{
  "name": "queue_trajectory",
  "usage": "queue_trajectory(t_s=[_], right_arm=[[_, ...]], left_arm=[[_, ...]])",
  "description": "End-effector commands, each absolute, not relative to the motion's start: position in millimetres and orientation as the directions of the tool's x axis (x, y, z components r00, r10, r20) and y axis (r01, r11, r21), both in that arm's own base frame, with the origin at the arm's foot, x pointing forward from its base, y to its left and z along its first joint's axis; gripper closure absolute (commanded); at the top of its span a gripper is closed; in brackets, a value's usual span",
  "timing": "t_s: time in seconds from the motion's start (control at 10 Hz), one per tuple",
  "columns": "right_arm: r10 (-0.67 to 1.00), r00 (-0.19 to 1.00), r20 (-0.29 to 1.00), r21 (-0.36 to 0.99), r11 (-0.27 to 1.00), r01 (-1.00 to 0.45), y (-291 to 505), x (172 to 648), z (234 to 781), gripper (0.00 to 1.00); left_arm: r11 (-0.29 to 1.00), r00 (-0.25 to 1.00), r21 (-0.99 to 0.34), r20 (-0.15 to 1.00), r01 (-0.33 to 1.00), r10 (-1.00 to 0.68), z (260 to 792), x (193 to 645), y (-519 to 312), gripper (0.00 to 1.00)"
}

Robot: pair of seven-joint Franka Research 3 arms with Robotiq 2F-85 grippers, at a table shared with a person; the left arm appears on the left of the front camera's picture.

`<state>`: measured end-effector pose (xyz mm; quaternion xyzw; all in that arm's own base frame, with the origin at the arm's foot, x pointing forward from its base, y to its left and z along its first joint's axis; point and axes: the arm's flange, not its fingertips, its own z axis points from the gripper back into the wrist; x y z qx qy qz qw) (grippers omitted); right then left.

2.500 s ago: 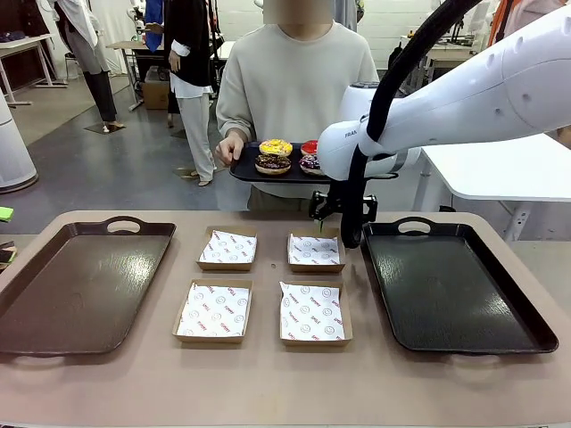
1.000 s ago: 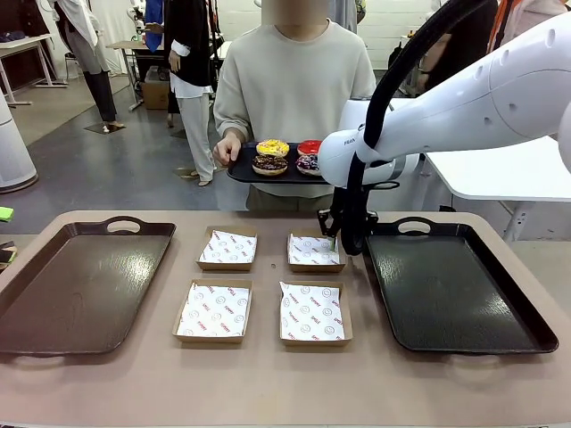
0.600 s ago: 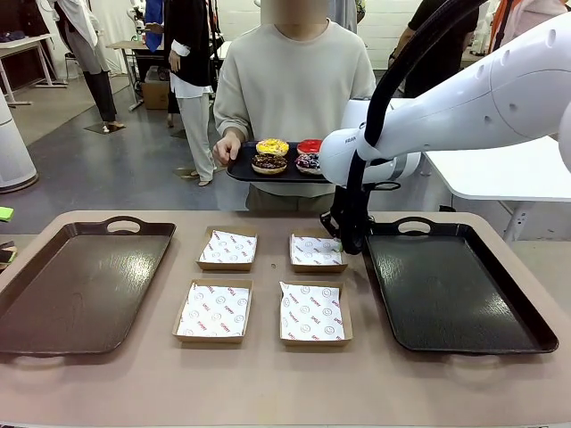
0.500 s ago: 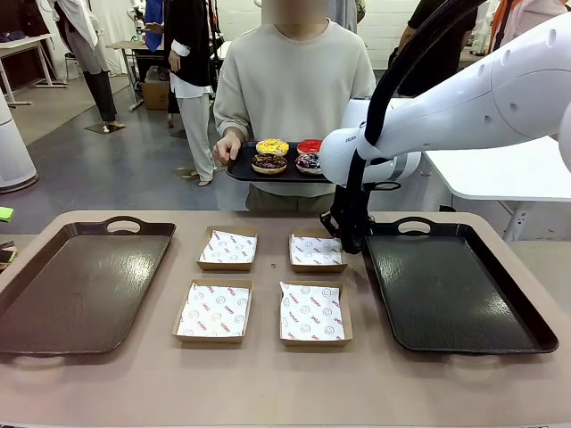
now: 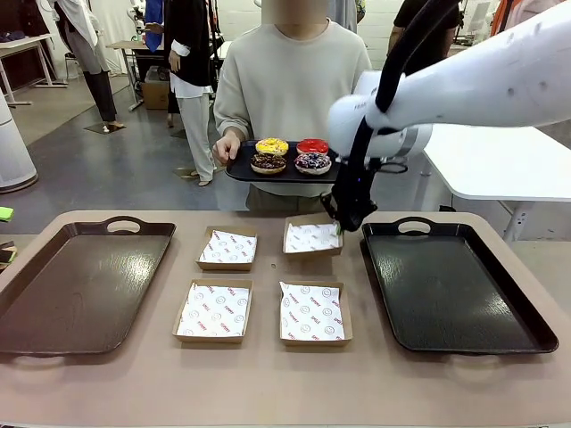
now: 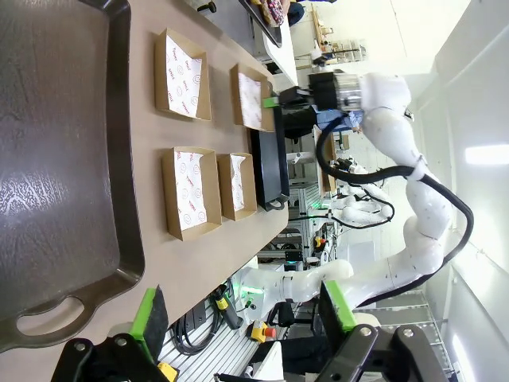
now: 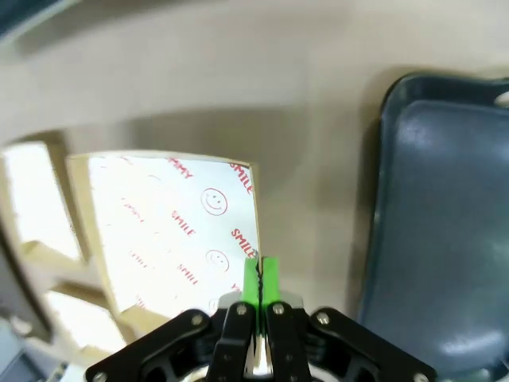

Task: Individually package the donuts and arrange them on the tray.
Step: Pick up one Paper togo box, then place the picked Paper togo box on the Handle tray while simultaneously picking up another Paper togo box from the table with the other hand.

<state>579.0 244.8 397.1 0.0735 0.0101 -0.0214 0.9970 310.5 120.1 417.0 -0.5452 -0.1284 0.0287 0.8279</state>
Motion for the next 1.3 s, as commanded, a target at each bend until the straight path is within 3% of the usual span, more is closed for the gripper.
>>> queue_trajectory(t_s=[0.0,0.4,0.6,0.7,1.2], right_arm=[[0.015,1.0,0.002,0.151,0.988,-0.015,239.2,567.1,442.5,1.0],[0.071,0.997,-0.012,0.088,0.994,-0.069,250.6,568.8,502.9,1.0],[0.102,0.995,-0.022,0.044,0.994,-0.101,252.7,571.1,507.0,1.0],[0.062,0.998,-0.005,0.1,0.993,-0.061,248.5,558.8,508.4,1.0],[0.062,0.998,-0.005,0.1,0.993,-0.061,248.5,558.8,508.4,1.0]], left_arm=[[0.39,0.964,-0.915,0.188,0.101,0.19,418.1,310.0,121.5,0.0],[0.39,0.964,-0.915,0.188,0.101,0.19,418.1,310.0,121.5,0.0],[0.39,0.964,-0.915,0.188,0.101,0.19,418.1,310.0,121.5,0.0],[0.39,0.964,-0.915,0.188,0.101,0.19,418.1,310.0,121.5,0.0],[0.39,0.964,-0.915,0.188,0.101,0.19,418.1,310.0,121.5,0.0]])
